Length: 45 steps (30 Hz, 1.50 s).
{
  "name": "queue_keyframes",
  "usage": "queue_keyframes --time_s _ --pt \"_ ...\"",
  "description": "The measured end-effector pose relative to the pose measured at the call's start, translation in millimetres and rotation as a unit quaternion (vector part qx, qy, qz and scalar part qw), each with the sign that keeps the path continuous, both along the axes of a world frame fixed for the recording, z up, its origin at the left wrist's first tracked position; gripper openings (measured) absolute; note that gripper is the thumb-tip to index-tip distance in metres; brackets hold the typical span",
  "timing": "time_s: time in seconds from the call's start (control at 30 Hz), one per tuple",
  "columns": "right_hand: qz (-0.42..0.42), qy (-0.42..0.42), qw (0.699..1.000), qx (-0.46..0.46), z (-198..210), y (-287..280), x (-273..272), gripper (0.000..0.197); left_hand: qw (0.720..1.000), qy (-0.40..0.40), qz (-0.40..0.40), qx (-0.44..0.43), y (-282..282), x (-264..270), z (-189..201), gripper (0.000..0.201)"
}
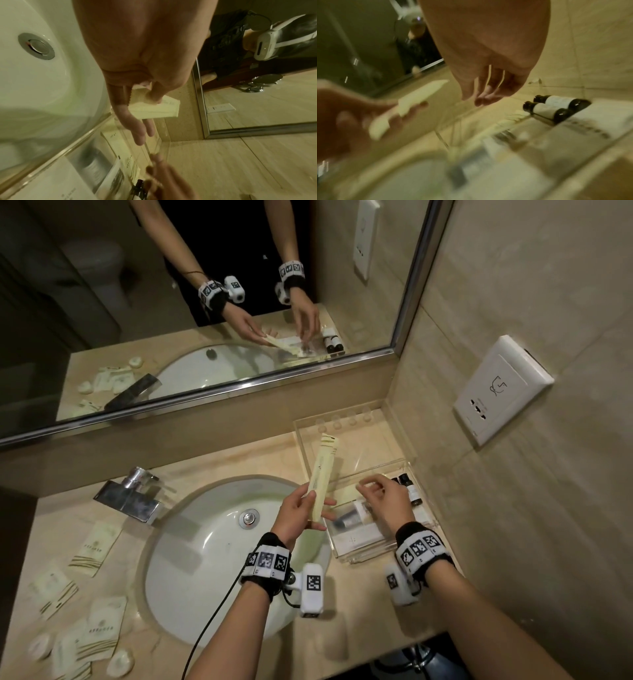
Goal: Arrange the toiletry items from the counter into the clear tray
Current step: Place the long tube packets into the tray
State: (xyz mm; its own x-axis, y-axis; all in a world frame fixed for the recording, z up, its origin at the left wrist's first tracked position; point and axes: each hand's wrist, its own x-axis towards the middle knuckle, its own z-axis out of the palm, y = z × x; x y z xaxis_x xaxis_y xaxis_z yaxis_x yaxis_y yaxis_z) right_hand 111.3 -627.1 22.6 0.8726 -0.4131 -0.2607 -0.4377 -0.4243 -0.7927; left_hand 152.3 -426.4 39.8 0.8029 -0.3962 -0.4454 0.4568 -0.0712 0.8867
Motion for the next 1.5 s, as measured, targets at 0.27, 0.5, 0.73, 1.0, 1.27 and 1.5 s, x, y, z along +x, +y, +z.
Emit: queue_keyframes --time_s 0.27,0.5,0.73,1.0,1.27,1.5 --pt "-0.080 -0.002 0.930 0.359 45 15 12 0.043 0.989 -0.123 -0.049 0.064 -10 -7 2 0.040" --pt "-0.111 0.009 0.922 0.370 27 4 1 0.033 0.988 -0.147 -0.033 0.033 -4 -4 -2 0.038" --pt "-0.160 -0.037 0.913 0.373 22 -9 4 0.055 0.995 -0.091 0.035 0.010 -9 -6 -12 0.042" --pt "-0.286 -0.030 0.946 0.151 12 -44 7 0.041 0.986 -0.079 0.108 0.098 -8 1 -29 0.023" --pt "-0.245 0.084 0.959 0.117 -18 -33 18 0.036 0.956 -0.197 -0.014 0.215 -14 0 -36 0.021" --pt "-0.057 0.170 0.978 -0.104 -16 -25 24 0.048 0.930 -0.231 -0.102 0.266 -23 4 -43 0.024"
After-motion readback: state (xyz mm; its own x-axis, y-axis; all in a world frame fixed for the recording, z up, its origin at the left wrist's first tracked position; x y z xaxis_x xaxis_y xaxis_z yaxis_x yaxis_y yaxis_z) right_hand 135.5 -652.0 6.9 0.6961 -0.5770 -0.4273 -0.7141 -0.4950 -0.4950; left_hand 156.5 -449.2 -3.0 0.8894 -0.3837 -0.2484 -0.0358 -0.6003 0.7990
